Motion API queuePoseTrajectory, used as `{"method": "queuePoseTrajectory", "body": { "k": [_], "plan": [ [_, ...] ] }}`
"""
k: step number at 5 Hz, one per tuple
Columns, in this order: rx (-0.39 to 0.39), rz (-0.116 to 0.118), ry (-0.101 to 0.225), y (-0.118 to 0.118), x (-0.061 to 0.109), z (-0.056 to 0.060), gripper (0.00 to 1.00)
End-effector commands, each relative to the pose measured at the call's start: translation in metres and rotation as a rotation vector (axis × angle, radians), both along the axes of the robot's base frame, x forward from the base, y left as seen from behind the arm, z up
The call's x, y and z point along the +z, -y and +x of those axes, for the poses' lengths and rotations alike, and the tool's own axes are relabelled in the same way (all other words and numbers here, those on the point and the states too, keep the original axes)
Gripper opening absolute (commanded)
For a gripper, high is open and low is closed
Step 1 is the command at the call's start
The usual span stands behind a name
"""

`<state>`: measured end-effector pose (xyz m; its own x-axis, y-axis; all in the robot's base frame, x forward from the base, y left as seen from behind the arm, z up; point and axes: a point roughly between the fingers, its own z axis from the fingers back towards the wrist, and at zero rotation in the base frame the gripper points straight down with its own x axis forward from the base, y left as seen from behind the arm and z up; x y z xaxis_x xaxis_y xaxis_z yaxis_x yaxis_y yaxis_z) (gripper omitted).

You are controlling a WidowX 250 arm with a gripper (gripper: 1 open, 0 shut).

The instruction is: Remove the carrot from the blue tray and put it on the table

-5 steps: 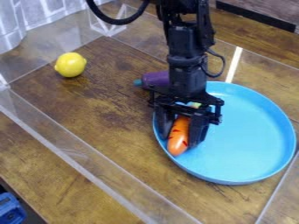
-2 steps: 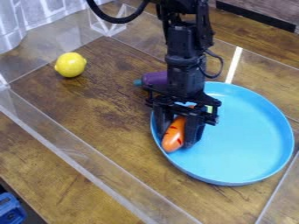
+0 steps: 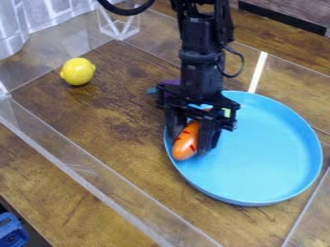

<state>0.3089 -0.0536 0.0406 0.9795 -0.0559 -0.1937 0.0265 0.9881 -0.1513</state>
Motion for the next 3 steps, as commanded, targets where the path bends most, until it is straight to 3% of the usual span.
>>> {"method": "queuePoseTrajectory", "body": {
  "k": [1, 3],
  "plan": [
    [0.013, -0.001, 0.134, -0.009, 0.043, 0.014, 0.00],
    [0.017, 0.018, 0.162, -0.019, 0.059, 0.010, 0.00]
  ]
}}
